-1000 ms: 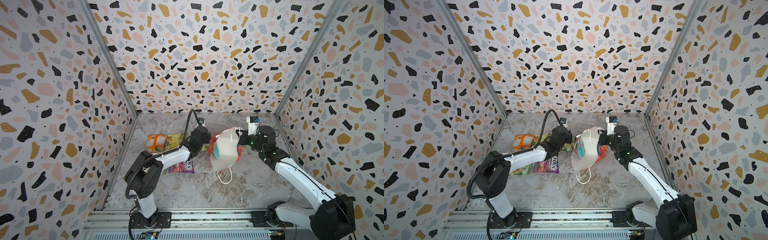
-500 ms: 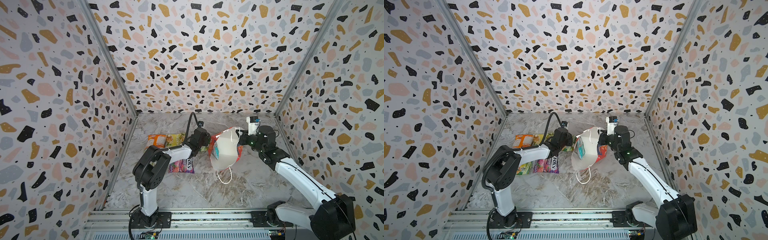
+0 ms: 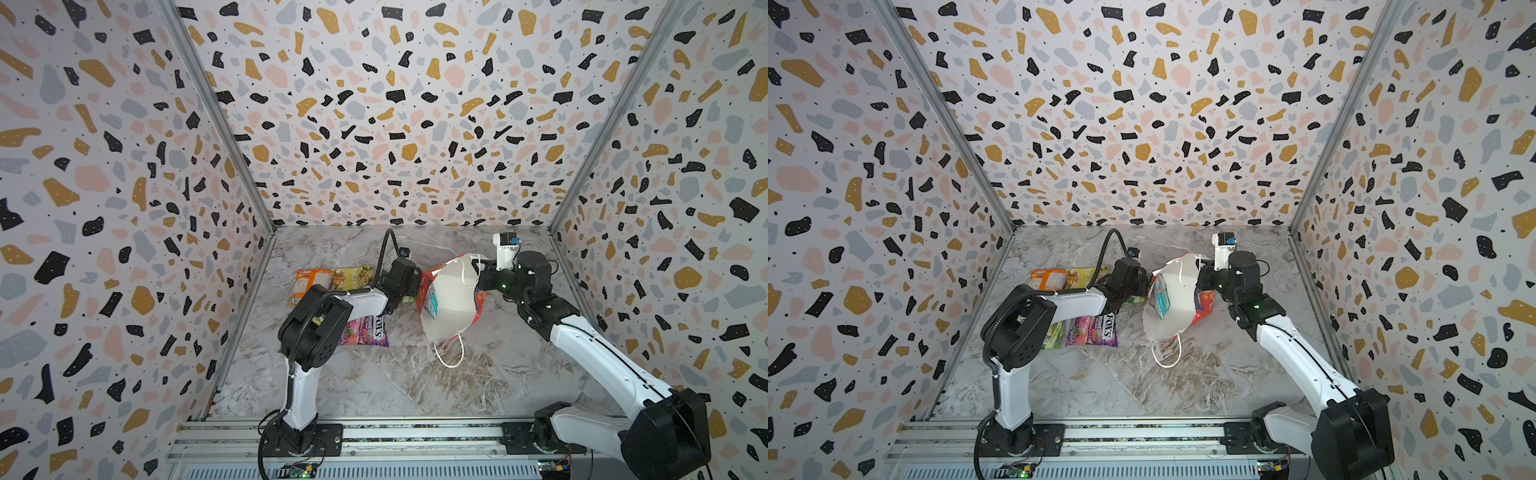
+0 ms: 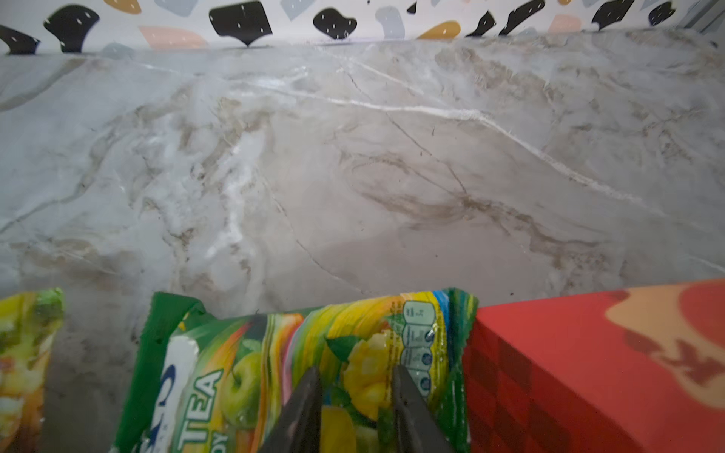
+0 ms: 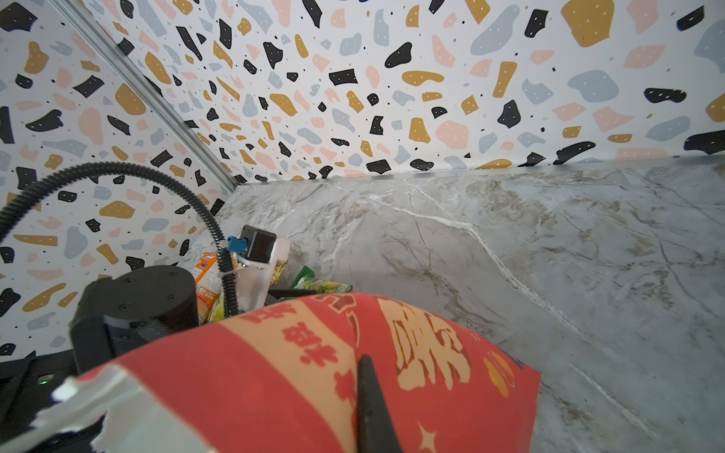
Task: Take the snacks out of the paper bag
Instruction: 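Lower the green packet onto the table beside the yellow packet and open the left gripper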
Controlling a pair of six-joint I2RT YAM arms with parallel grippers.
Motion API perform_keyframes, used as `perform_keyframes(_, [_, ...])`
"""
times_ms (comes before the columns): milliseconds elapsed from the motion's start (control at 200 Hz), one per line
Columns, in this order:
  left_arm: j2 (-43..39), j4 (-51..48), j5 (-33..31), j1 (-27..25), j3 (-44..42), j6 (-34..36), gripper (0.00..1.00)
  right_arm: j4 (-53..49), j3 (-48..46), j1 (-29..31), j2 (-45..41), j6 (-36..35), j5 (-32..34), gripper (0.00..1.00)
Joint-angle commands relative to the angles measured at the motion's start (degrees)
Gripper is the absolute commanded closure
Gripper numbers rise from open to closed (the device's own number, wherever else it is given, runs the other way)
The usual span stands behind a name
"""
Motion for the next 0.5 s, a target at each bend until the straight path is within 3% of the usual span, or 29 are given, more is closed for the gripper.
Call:
perform_keyframes(0, [0.69,0.23,-0.16,0.50,0.67,-0.90,0.69,2.47,1.31,-0.18,-1.39,0.64,-0.75,1.00])
perform_keyframes(496, [3.50,-3.29,-3.83,3.91,4.07,-3.18,0.70,1.96,1.64,-0.21,-2.21,0.50,-0.12,1.00])
